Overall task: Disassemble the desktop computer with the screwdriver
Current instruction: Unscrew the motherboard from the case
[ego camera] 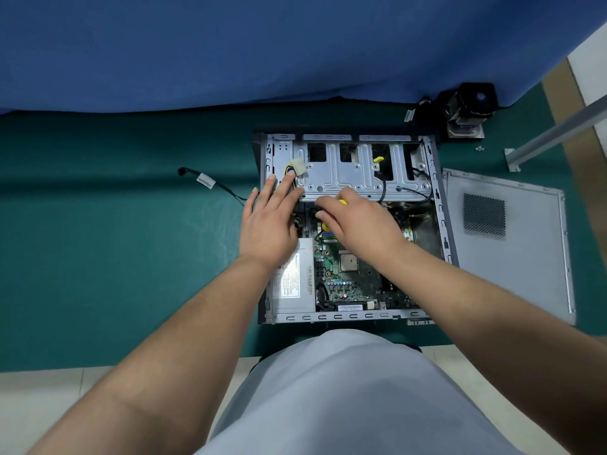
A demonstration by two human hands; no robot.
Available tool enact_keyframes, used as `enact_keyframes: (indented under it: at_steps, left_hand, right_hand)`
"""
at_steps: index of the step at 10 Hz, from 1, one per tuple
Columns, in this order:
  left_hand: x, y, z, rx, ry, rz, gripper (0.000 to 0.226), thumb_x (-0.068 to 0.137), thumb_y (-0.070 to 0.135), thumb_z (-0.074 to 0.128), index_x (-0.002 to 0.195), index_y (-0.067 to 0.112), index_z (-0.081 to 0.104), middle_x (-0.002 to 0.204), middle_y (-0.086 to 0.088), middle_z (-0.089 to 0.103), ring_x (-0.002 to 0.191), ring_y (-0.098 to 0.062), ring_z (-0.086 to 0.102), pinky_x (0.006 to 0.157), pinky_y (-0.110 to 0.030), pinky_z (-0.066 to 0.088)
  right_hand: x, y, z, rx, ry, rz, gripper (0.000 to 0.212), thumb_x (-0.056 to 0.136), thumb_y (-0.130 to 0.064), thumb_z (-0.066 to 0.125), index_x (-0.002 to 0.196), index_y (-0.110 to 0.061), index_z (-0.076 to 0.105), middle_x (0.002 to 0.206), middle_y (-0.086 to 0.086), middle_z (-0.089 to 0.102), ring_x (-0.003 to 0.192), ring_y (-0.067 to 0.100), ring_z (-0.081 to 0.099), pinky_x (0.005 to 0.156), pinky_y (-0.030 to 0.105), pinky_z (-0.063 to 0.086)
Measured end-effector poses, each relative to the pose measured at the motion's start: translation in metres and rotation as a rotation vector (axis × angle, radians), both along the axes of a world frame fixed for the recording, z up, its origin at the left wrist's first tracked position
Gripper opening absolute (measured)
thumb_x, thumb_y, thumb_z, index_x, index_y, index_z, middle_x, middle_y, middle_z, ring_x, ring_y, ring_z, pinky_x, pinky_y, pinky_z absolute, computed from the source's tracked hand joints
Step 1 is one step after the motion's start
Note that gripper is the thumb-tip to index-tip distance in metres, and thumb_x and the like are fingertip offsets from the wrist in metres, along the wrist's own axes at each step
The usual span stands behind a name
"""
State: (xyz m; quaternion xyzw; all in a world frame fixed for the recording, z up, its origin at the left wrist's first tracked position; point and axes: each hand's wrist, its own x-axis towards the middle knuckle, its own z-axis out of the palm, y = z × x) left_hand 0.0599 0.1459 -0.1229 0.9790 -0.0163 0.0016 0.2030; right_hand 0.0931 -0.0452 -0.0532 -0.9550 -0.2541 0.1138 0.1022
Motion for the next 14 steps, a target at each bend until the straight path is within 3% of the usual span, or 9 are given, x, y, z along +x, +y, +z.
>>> enact_keyframes:
  at_steps: [1, 2, 3, 5, 9, 14]
  left_hand:
    - [-0.0002, 0.0003, -0.0004, -0.006, -0.003, 0.000, 0.072, 0.085, 0.014, 0.056, 0.153, 0.033, 0.040, 0.171, 0.014, 0.015, 0.158, -0.017, 0.007, 0.128, -0.044, 0.006]
    - [-0.0005, 0.0001, -0.0006, -0.005, -0.006, 0.002, 0.072, 0.085, 0.014, 0.056, 0.153, 0.033, 0.040, 0.171, 0.014, 0.016, 0.158, -0.017, 0.008, 0.128, -0.044, 0.006]
    - [-0.0001, 0.0002, -0.0010, -0.005, -0.012, 0.007, 0.072, 0.085, 0.014, 0.056, 0.152, 0.033, 0.041, 0.170, 0.014, 0.016, 0.158, -0.017, 0.009, 0.128, -0.043, 0.006]
    - [-0.0004, -0.0006, -0.0012, -0.004, -0.015, 0.003, 0.072, 0.084, 0.014, 0.056, 0.151, 0.033, 0.042, 0.170, 0.013, 0.017, 0.158, -0.018, 0.010, 0.128, -0.043, 0.007]
    - [-0.0004, 0.0000, -0.0013, 0.001, -0.019, 0.005, 0.071, 0.084, 0.013, 0.056, 0.151, 0.033, 0.043, 0.170, 0.013, 0.017, 0.158, -0.018, 0.010, 0.128, -0.044, 0.008]
    - [-0.0002, 0.0000, -0.0027, -0.002, -0.016, 0.004, 0.071, 0.085, 0.014, 0.056, 0.151, 0.034, 0.042, 0.170, 0.014, 0.016, 0.158, -0.017, 0.009, 0.128, -0.043, 0.006]
  right_hand:
    - [0.0004, -0.0009, -0.0003, 0.107, 0.089, 0.032, 0.050, 0.096, -0.018, 0.056, 0.144, -0.028, 0.051, 0.121, 0.005, 0.052, 0.109, 0.029, 0.057, 0.089, 0.043, 0.053]
    - [-0.0006, 0.0005, 0.0008, 0.108, 0.085, -0.022, 0.051, 0.095, -0.026, 0.055, 0.145, -0.030, 0.049, 0.123, 0.003, 0.051, 0.111, 0.027, 0.056, 0.087, 0.044, 0.055]
    - [-0.0020, 0.0018, 0.0000, 0.021, 0.037, -0.020, 0.045, 0.101, -0.030, 0.055, 0.146, -0.027, 0.047, 0.123, 0.007, 0.051, 0.094, 0.032, 0.064, 0.075, 0.041, 0.055]
    - [-0.0009, -0.0010, -0.0041, 0.098, 0.131, -0.004, 0.046, 0.089, -0.004, 0.060, 0.132, -0.019, 0.059, 0.119, 0.002, 0.051, 0.096, 0.025, 0.059, 0.079, 0.027, 0.037]
    - [-0.0021, 0.0003, -0.0033, 0.104, 0.109, -0.014, 0.048, 0.086, -0.004, 0.061, 0.133, -0.018, 0.058, 0.123, 0.002, 0.054, 0.099, 0.024, 0.061, 0.085, 0.035, 0.050]
    - [-0.0034, -0.0040, -0.0055, 0.150, 0.095, -0.056, 0.047, 0.088, -0.005, 0.061, 0.134, -0.019, 0.057, 0.125, 0.001, 0.054, 0.098, 0.023, 0.062, 0.085, 0.033, 0.049]
